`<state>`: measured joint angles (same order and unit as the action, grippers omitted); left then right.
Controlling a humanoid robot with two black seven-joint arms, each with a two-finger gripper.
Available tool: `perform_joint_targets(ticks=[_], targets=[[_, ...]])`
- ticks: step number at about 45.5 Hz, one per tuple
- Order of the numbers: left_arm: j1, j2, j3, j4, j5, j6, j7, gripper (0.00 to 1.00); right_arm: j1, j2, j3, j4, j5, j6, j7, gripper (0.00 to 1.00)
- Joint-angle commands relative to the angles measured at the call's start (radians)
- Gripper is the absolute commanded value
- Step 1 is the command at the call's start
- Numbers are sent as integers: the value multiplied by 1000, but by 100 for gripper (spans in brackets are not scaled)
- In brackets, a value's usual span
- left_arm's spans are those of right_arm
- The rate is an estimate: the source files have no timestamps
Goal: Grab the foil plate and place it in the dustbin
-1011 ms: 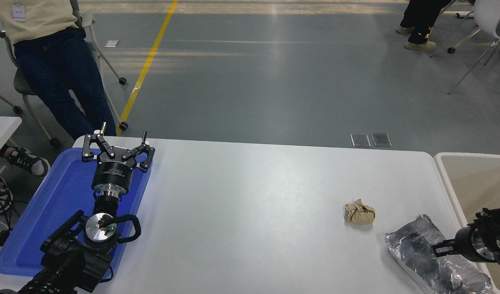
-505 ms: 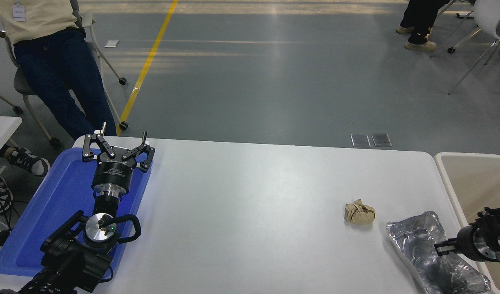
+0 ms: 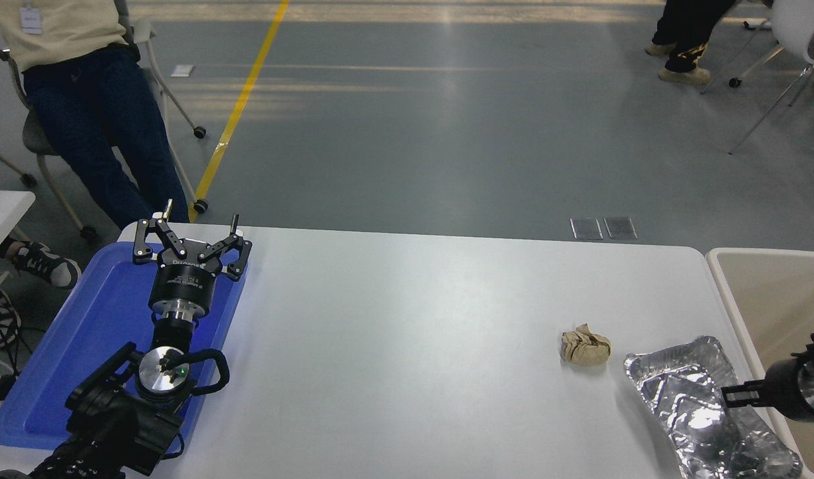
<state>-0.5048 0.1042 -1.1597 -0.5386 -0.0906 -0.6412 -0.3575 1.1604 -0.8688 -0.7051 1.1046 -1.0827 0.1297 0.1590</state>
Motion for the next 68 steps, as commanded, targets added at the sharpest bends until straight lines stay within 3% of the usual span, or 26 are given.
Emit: perform_joint_targets(ticks=[1,19,36,51,68], targets=[[0,0,0,0,0,0,0,100,179,-75,-68,109,7,54,-2,0],[0,0,0,0,0,-2,0,100,577,-59,-421,273,116,62,4,0],[0,0,0,0,0,-2,2,100,1010,47,-731,458,222,111,5,0],[2,0,0,0,0,0,0,100,1205,143,-777,520,366,188,5,0],[2,0,0,0,0,0,0,100,1225,140,-820,521,368,200,5,0]])
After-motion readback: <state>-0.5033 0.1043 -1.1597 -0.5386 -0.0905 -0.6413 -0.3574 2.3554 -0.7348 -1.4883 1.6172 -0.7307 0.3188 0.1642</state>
